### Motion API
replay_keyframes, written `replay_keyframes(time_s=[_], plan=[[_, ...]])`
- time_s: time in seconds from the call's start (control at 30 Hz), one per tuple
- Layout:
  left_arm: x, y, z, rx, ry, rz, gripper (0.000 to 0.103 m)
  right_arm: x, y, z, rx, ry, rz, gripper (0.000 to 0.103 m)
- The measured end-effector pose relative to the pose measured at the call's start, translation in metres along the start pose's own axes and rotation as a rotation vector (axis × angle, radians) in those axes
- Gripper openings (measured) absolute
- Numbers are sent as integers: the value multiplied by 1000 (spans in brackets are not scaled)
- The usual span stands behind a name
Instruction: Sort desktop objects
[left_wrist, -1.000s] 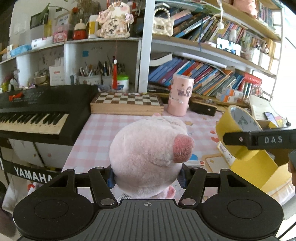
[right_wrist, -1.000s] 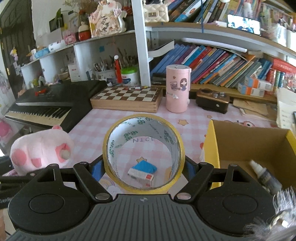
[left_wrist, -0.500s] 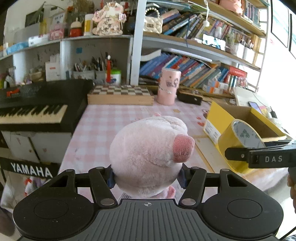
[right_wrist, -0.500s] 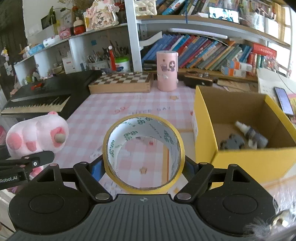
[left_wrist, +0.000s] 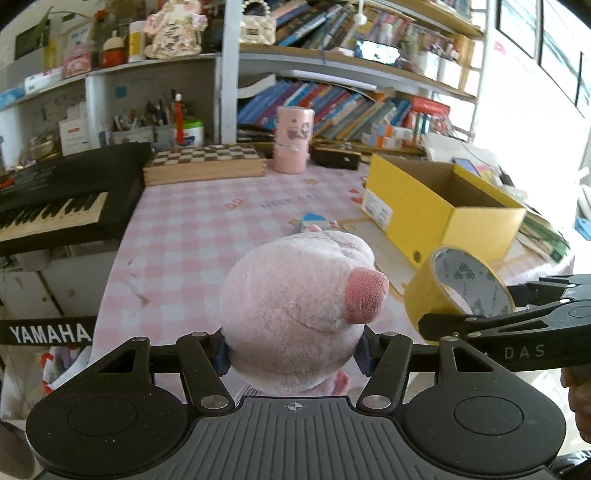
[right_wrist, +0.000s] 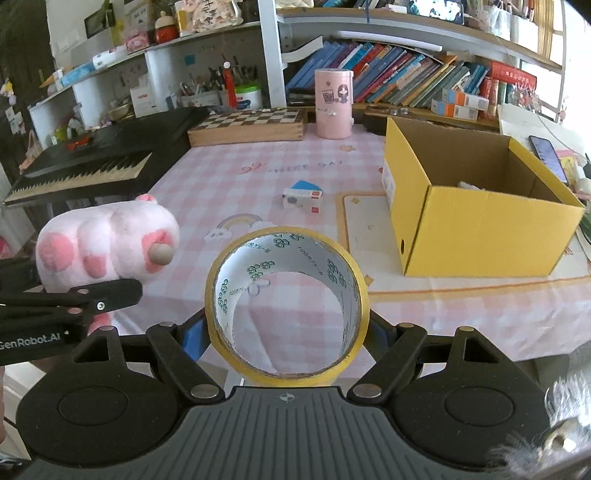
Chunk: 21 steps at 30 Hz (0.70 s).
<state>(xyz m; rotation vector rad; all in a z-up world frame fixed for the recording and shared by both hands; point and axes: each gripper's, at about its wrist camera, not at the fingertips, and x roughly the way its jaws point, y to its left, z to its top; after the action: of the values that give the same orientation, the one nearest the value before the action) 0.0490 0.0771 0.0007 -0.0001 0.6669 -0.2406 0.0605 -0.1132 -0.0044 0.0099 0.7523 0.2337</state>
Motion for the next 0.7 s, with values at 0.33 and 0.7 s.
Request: replay_keyframes(time_s=[0.33,0.7], plan=[[-1,-24,-8,52,19,-83,60,-20,-15,-26,76,32,-65,79],[9,-63,-8,169,34,-223,60,-47,-42,-48,186,32,-178,79]])
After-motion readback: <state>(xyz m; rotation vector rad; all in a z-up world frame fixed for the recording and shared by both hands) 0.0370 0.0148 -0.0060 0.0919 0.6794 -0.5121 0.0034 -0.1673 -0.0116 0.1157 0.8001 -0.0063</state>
